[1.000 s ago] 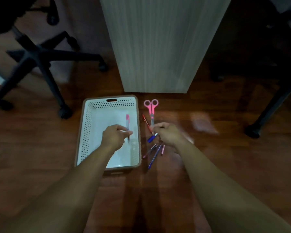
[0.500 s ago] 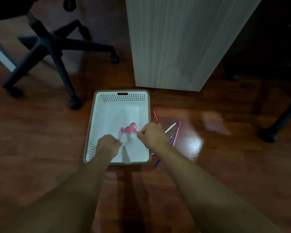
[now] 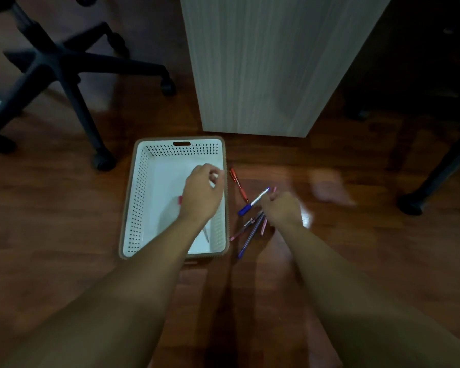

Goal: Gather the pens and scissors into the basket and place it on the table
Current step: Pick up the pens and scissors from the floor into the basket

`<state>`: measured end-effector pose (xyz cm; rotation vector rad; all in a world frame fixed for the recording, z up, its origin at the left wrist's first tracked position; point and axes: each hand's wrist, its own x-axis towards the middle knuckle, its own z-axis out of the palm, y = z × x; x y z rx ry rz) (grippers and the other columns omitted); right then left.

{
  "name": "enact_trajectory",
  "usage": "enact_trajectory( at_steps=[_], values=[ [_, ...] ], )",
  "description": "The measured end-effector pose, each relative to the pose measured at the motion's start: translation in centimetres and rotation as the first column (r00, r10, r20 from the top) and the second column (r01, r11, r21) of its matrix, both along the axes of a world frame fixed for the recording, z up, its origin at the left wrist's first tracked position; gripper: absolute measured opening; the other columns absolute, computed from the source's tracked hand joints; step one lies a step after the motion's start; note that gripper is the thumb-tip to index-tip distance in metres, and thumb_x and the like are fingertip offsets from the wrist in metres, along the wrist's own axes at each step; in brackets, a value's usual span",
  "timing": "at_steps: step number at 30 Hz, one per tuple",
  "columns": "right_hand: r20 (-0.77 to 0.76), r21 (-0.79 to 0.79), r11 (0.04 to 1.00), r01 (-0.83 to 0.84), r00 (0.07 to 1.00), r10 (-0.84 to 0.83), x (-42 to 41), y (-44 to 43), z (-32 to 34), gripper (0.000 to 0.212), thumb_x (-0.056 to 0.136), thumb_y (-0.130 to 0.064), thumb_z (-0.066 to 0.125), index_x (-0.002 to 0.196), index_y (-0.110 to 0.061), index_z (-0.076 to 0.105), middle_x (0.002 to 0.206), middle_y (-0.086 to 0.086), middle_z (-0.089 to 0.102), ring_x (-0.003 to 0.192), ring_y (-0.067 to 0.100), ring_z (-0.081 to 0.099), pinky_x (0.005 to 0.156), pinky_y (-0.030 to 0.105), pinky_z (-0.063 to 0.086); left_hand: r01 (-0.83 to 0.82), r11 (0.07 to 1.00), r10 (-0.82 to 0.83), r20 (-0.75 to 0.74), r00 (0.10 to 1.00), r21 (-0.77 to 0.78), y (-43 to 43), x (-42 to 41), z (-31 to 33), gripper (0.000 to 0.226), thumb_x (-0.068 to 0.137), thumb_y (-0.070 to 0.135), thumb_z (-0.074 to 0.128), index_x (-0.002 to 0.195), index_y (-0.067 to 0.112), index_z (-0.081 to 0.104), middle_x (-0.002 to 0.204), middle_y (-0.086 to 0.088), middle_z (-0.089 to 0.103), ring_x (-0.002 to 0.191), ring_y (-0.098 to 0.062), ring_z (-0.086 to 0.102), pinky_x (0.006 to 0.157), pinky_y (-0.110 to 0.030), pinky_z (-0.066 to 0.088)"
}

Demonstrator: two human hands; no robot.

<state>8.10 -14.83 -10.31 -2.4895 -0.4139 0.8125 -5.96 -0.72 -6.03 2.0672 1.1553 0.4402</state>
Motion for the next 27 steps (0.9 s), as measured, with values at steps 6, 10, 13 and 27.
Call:
enact_trajectory(
  at_steps=[6,10,13,27],
  values=[
    [-0.02,-0.244,0.967,-0.07,0.998,0.067,0.4,-3.0,-2.5,0.054,0.104,-0.046,0.062,0.133,-0.001,0.073,0.137,0.022,0.071,0.13,0.039,0.067,0.103,0.038,0.054,0.337,0.94,-0.34,-0.228,0.912,-0.051,-4.5,5.4,-0.3,0.015,0.102,0.016,0.063,0.109,0.011,0.076,0.11,-0.008,0.073,0.1,-0.023,0.071,0.087,-0.034,0.061],
    [-0.118,-0.217,0.964,-0.156,0.984,0.133,0.6,-4.3,-3.7,0.045,0.102,-0.042,0.066,0.119,-0.003,0.08,0.128,0.021,0.075,0.124,0.039,0.071,0.101,0.04,0.057,0.438,0.856,-0.507,-0.605,0.613,-0.274,-7.7,6.6,-2.3,0.035,0.105,0.007,0.059,0.138,0.001,0.069,0.135,-0.022,0.071,0.126,-0.038,0.07,0.102,-0.04,0.056],
    [-0.11,-0.208,0.95,-0.231,0.971,0.212,0.4,-5.1,-3.9,0.041,0.102,-0.04,0.067,0.117,-0.005,0.083,0.128,0.019,0.076,0.125,0.037,0.07,0.103,0.037,0.055,0.382,0.868,-0.49,-0.669,0.559,-0.317,-9.2,5.8,-5.1,0.042,0.11,0.005,0.045,0.15,-0.002,0.057,0.15,-0.024,0.061,0.139,-0.039,0.061,0.113,-0.042,0.05],
    [-0.114,-0.157,0.981,-0.11,0.989,0.093,-0.4,-4.9,-4.9,0.056,0.092,-0.055,0.075,0.116,-0.005,0.076,0.123,0.02,0.077,0.12,0.038,0.071,0.098,0.044,0.059,0.209,0.935,-0.347,-0.616,0.708,-0.287,-10.0,4.7,-7.5,0.039,0.108,0.011,0.055,0.144,-0.001,0.064,0.145,-0.026,0.063,0.131,-0.041,0.065,0.113,-0.044,0.051]
  ],
)
